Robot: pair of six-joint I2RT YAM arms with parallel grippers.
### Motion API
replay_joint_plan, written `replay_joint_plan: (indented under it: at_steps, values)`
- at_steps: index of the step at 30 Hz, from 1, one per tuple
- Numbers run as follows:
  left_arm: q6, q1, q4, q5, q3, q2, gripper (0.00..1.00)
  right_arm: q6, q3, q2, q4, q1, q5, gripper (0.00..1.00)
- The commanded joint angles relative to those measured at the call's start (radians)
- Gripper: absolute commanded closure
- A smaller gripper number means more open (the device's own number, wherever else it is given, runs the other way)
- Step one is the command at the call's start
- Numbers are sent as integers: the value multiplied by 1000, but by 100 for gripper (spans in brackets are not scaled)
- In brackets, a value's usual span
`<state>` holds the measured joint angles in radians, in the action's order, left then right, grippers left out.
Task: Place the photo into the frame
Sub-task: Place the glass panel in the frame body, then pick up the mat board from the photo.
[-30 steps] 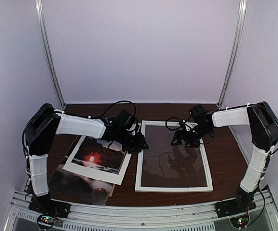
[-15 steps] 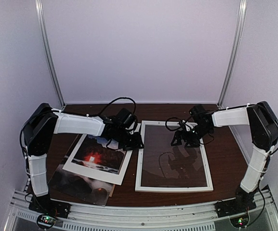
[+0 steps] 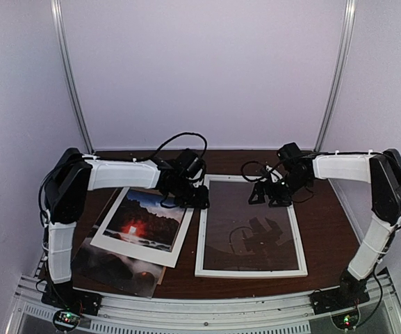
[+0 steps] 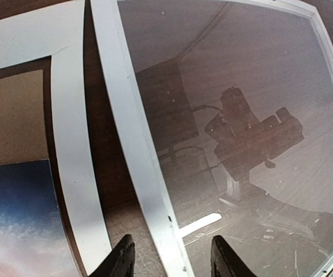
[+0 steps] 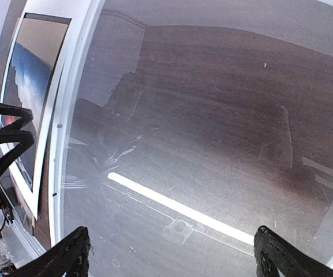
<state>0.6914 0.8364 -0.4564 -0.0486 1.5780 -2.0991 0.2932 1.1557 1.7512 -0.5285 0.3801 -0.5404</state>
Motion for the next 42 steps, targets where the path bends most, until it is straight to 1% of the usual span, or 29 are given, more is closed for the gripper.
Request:
replay_joint_plan:
  at_steps: [1, 7, 8, 10, 16, 28, 36, 42]
  values:
    - [-56, -5, -46, 33, 43, -41, 55, -11, 13, -69, -45, 4, 59, 2]
    - [-73, 9, -66, 33, 61, -77, 56, -6, -37, -148, -70, -8, 193, 2]
    - [-75, 13, -67, 64, 59, -79, 56, -6, -45, -159, -74, -11, 216, 2]
    - [-78, 20, -67, 77, 57, -81, 57, -6, -58, -177, -84, -17, 257, 2]
    - [-85, 37, -67, 94, 54, -95, 63, -7, -91, -192, -112, -34, 363, 1]
    - [-71, 70, -65, 78, 68, -122, 69, -6, -160, -150, -100, -83, 433, 2]
    - [-52, 77, -36, 9, 86, -146, 71, -14, -186, -100, -81, -105, 442, 9]
    - [-39, 81, -18, -27, 86, -149, 72, -20, -195, -71, -60, -121, 442, 17]
